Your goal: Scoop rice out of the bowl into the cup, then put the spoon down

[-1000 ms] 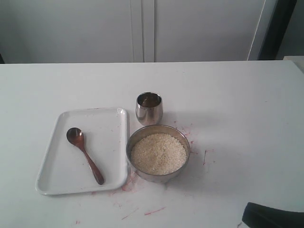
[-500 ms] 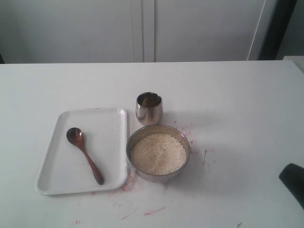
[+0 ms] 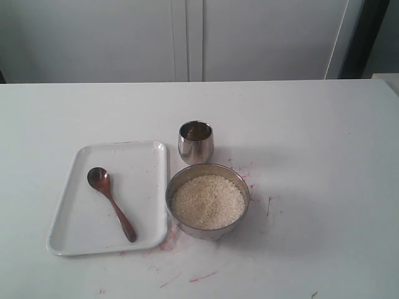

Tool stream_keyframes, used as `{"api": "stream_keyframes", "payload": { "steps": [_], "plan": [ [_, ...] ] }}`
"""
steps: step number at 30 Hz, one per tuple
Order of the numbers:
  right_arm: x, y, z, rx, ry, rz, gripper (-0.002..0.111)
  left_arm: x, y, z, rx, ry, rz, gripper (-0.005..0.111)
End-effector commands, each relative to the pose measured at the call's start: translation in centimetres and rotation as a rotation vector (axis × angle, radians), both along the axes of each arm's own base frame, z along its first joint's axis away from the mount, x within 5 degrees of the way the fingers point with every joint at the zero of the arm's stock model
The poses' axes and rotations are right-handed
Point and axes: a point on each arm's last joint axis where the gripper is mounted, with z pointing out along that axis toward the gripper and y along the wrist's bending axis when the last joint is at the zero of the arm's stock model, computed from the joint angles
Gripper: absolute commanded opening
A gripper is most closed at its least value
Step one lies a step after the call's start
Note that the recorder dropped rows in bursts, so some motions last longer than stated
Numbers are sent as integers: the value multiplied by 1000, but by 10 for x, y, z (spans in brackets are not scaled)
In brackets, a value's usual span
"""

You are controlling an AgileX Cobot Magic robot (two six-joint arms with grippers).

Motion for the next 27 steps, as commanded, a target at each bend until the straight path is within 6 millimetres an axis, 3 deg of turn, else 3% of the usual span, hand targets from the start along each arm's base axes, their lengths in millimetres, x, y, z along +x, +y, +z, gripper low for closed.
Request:
{"api": "stream_keyframes", "payload": {
  "steps": [1,15,27],
  "plan": [
    [0,-4,-1,1,-4,-77,0,-1,0,-7,-5,57,-2,14],
    [0,-11,-1,1,-4,-195,0,-1,0,-7,-5,57,-2,14],
    [0,-11,-1,1,-4,-195,0,-1,0,-7,-5,57,-2,14]
  ]
}}
